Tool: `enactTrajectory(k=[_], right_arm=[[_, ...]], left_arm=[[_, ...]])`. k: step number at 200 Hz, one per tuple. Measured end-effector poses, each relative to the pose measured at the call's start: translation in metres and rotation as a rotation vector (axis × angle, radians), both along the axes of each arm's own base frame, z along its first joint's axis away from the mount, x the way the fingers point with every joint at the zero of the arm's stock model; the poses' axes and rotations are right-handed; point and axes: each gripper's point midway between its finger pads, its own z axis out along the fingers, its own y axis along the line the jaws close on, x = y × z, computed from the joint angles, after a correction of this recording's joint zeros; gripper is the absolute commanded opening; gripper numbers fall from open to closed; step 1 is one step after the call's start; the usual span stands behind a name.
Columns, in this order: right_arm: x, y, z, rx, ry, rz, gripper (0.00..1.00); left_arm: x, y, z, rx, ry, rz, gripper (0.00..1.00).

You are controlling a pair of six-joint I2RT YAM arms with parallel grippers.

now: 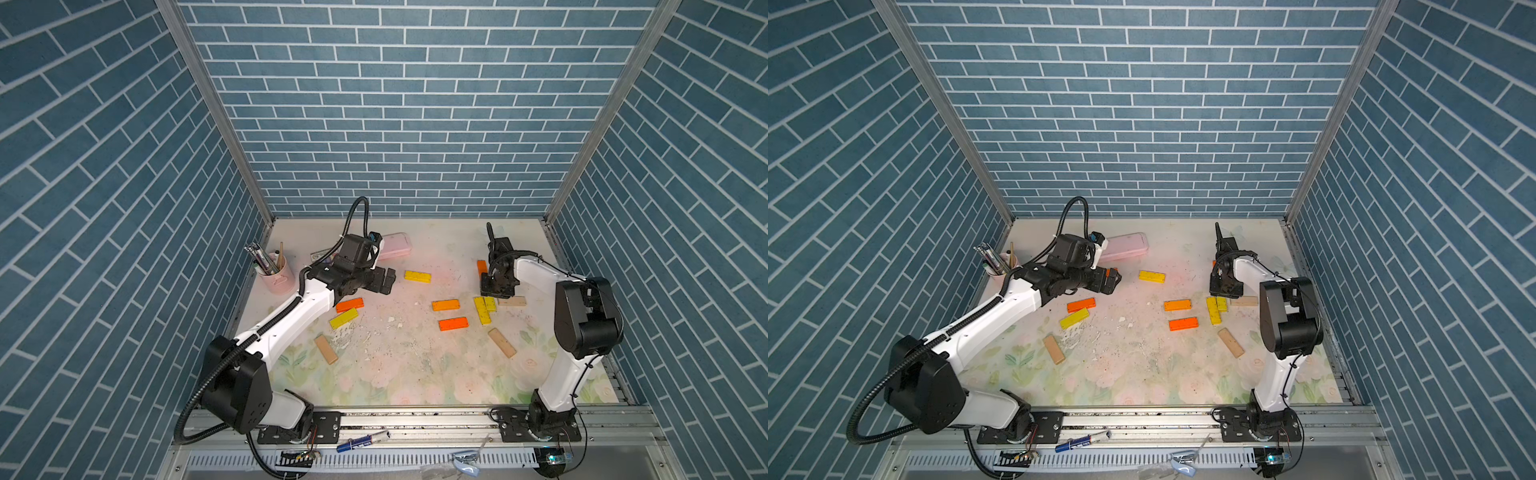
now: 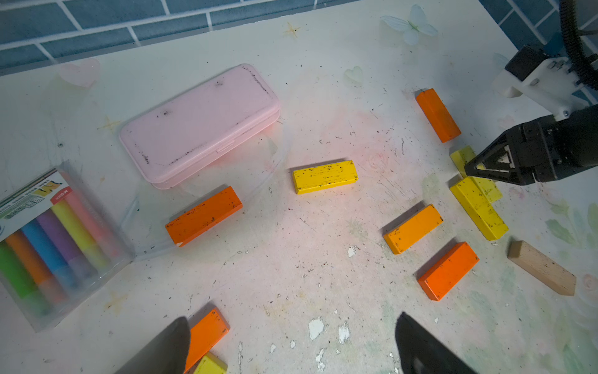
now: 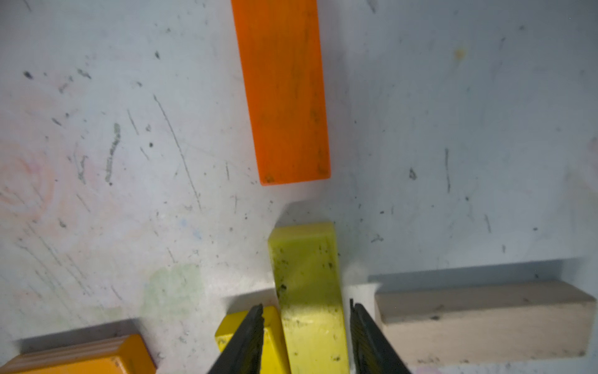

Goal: Assemble the number 6 with building blocks
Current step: Pick up the building block from the center of the board.

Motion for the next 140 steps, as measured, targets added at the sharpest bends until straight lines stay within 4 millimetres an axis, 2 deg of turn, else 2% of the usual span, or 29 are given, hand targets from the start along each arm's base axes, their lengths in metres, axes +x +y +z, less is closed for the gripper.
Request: enactTrajectory(k=[38, 74, 89, 123, 140], right_arm=[[0.0, 0.0, -0.009, -0.006, 0.018, 0.0, 0.41], [0.001, -0.001, -0.013, -0.012, 0.023, 0.004, 0.24], [0.001, -0.001, -0.013, -0.011, 0.023, 0.005, 0.21], [-0.002, -0.003, -0.011, -0.016, 0.032, 0.004, 0.19], [-0.004, -0.005, 0.0, -0.012, 0.02, -0.001, 0.2]], left_arm=[[0.0, 0.0, 0.0, 0.0, -0.001, 0.0, 0.99], [-0.001, -0.002, 0.0, 0.001, -0.001, -0.005, 0.99], [-0.001, -0.002, 0.0, 0.003, -0.002, -0.004, 0.99], [-0.001, -0.001, 0.0, 0.005, -0.003, -0.002, 0.99], [-0.001, -0.001, 0.0, 0.005, -0.003, -0.003, 0.99]])
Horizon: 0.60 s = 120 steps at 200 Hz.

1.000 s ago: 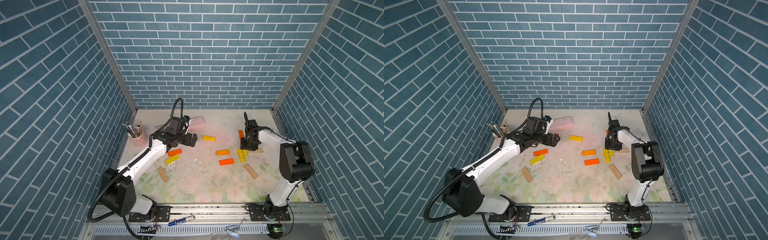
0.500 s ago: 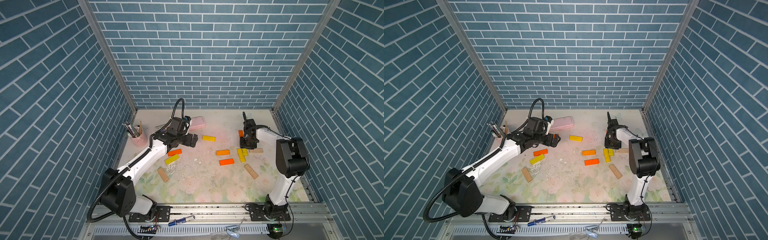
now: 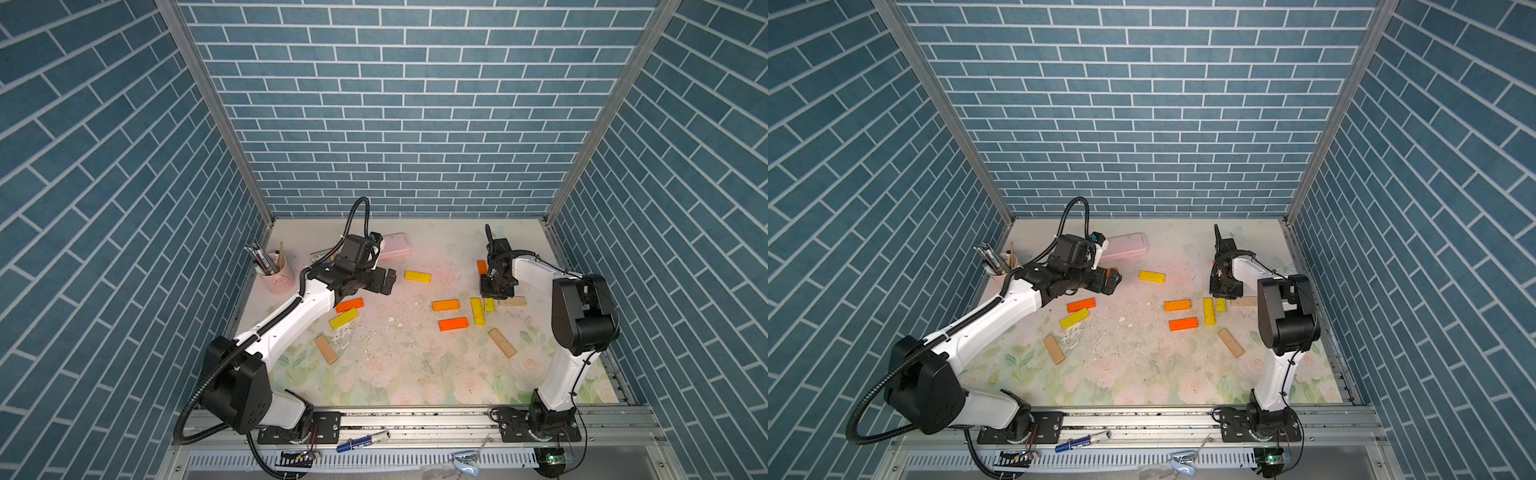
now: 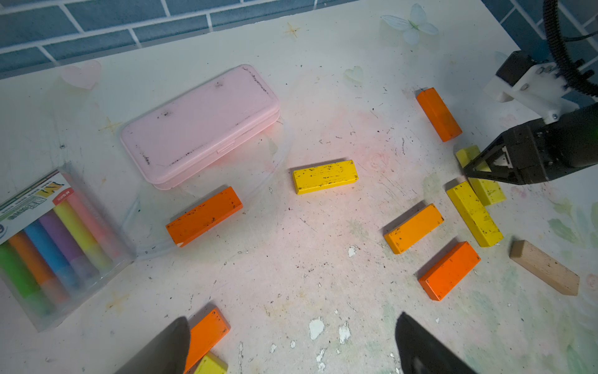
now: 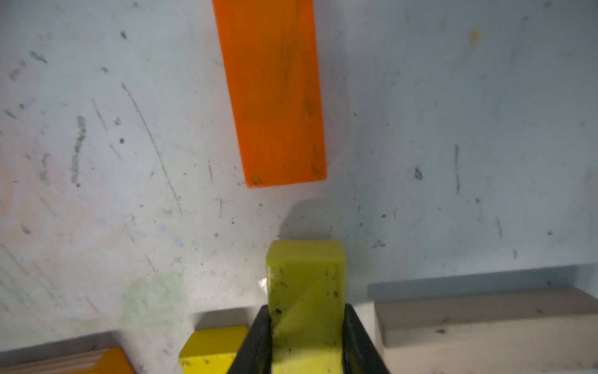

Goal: Assemble the number 6 with building blocks
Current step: Pick up the building block from the center of the board.

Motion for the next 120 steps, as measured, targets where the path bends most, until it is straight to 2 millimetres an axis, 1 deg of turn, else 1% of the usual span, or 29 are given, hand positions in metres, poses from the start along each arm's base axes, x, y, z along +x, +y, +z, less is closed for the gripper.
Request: enactTrajectory(k=[9, 22, 44, 57, 75, 100, 120], right_arm=[[0.0, -0.002, 0.01, 0.006, -0.018, -0.007, 0.2], [0.004, -0.007, 0.031, 0.021, -0.056, -0.035, 0.21], [0.023, -0.019, 0.069, 0.068, -0.161, -0.141, 0.22], [0.032, -0.029, 0.084, 0.099, -0.208, -0.228, 0.22], [0.041, -0.041, 0.09, 0.145, -0.242, -0.373, 0.22], [0.049, -0.056, 0.089, 0.201, -0.266, -0.585, 0.22], [0.057, -0.063, 0.087, 0.237, -0.287, -0.731, 0.22]], left_arm=[[0.0, 0.0, 0.0, 0.0, 0.0, -0.001, 0.99], [-0.001, -0.001, 0.0, 0.0, 0.0, -0.003, 0.99], [-0.001, -0.002, 0.0, -0.001, 0.0, -0.005, 0.99], [-0.001, -0.002, 0.0, -0.001, 0.0, -0.007, 0.99], [-0.002, -0.003, 0.0, -0.001, 0.0, -0.01, 0.99], [-0.003, -0.005, 0.0, -0.001, 0.0, -0.014, 0.99], [-0.004, -0.007, 0.0, -0.001, 0.0, -0.02, 0.99]])
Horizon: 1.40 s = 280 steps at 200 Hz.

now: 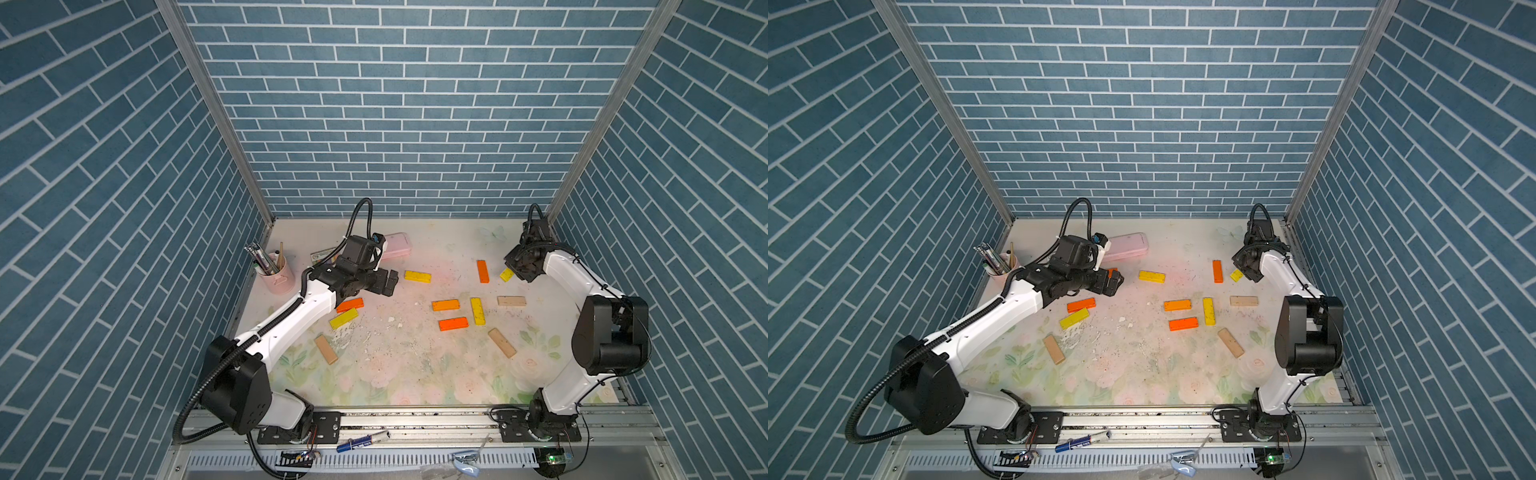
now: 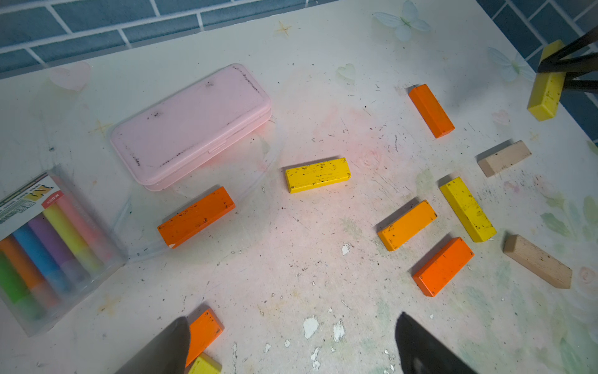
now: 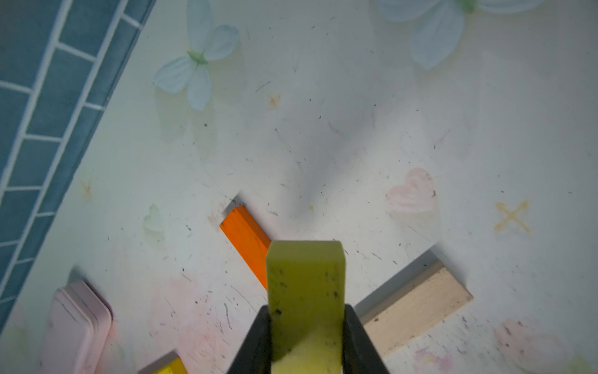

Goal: Assemble the number 6 with building blocks
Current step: Pick up the building block from the center of the board, then assemble the building block at the center of the board.

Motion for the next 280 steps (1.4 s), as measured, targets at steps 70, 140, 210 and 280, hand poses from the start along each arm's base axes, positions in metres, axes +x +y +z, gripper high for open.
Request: enactTrajectory(k=[70, 140, 210, 280], right_arm=[[0.013, -0.021, -0.018, 0.127, -0.028, -0.454, 0.22], [0.034, -0.023, -0.051, 0.179, 0.018, -0.618, 0.22], [0.059, -0.018, -0.068, 0.192, 0.043, -0.644, 0.24], [0.075, -0.01, -0.079, 0.193, 0.06, -0.643, 0.24]], left_arm=[[-0.003, 0.0, 0.005, -0.006, -0.009, -0.005, 0.99], [-0.005, -0.002, 0.007, -0.007, -0.013, -0.01, 0.99], [-0.005, -0.003, 0.008, -0.014, -0.013, -0.015, 0.99], [-0.006, -0.003, 0.008, -0.014, -0.013, -0.015, 0.99]])
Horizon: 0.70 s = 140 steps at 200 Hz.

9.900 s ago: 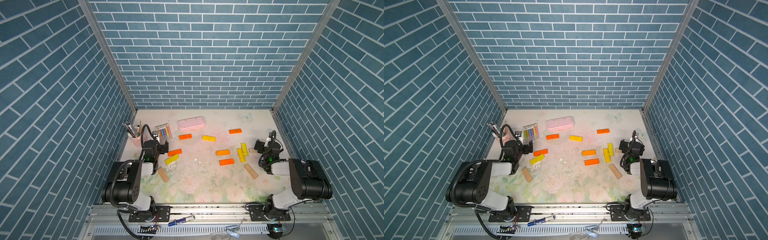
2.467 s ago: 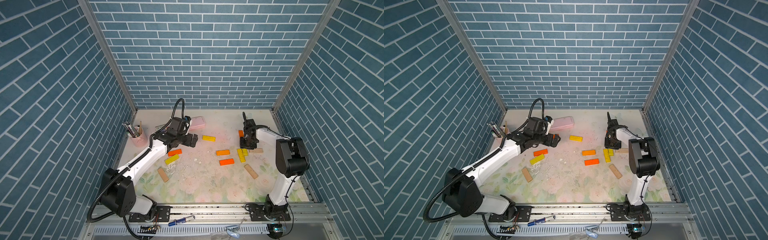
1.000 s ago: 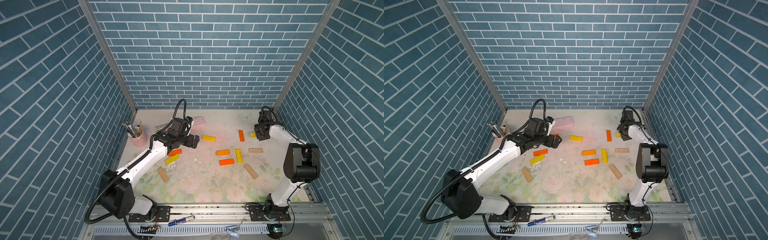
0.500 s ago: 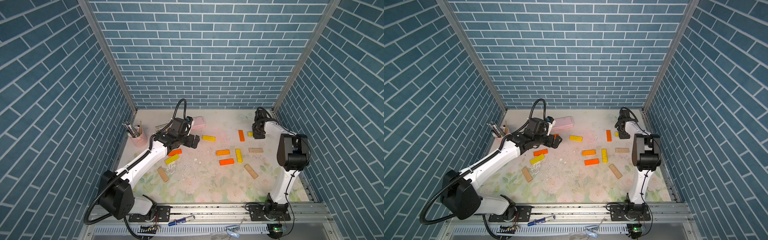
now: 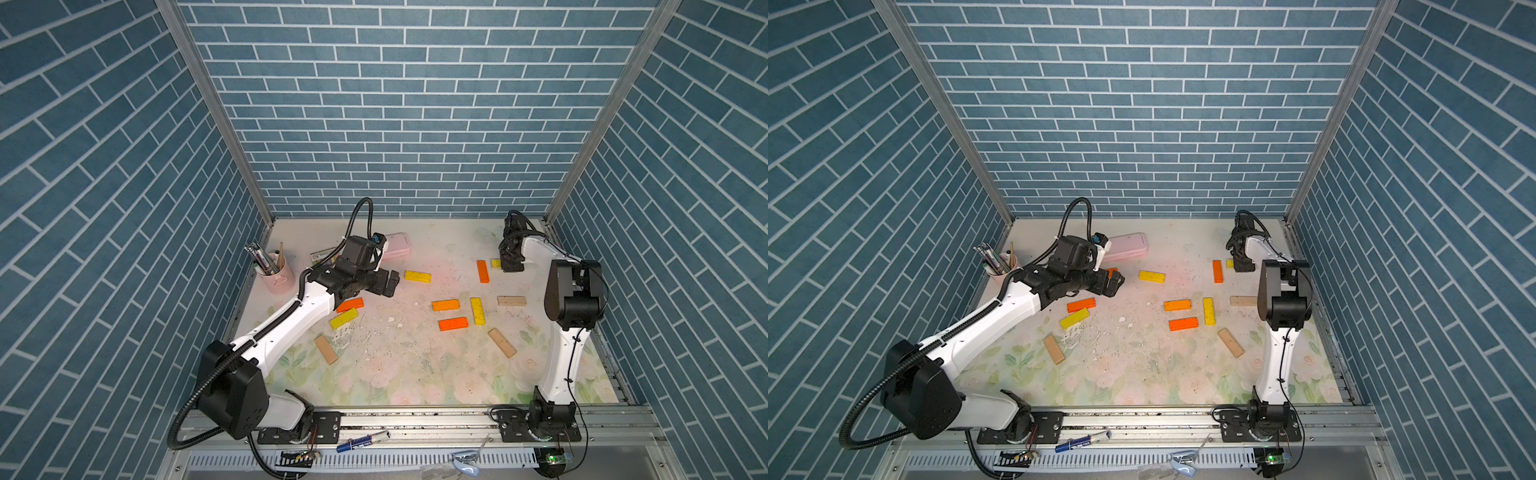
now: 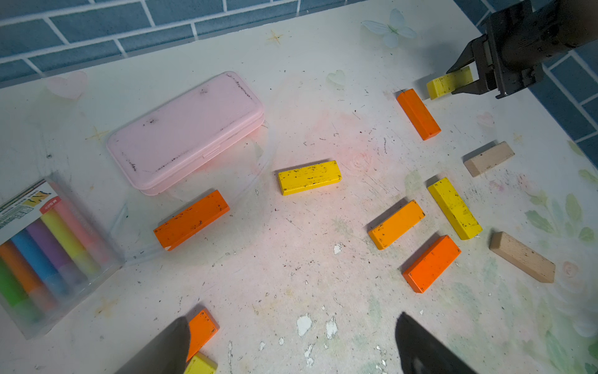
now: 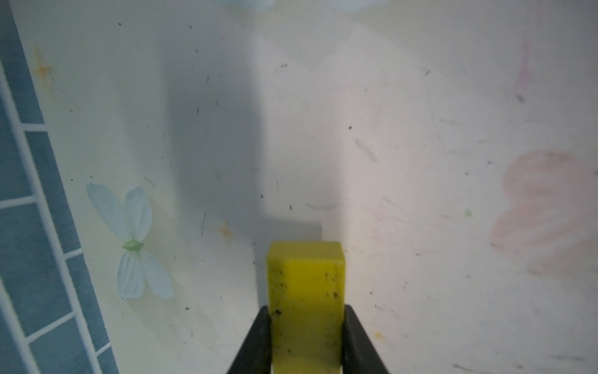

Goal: Assemble the number 6 with building blocks
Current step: Assemble the building block at the center of the board.

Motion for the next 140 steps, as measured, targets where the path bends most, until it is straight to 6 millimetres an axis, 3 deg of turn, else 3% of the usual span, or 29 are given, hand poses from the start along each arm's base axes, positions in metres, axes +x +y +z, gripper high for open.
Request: enactTrajectory(k=[69, 140], right_arm=[[0.002, 0.011, -0.014, -0.003, 0.037, 0.02, 0.26], [0.009, 0.015, -0.014, 0.002, 0.029, 0.022, 0.32]], left_arm=[[-0.001, -0.001, 0.0, -0.003, 0.002, -0.004, 0.99], [-0.001, -0.001, 0.0, -0.004, 0.003, -0.005, 0.99]])
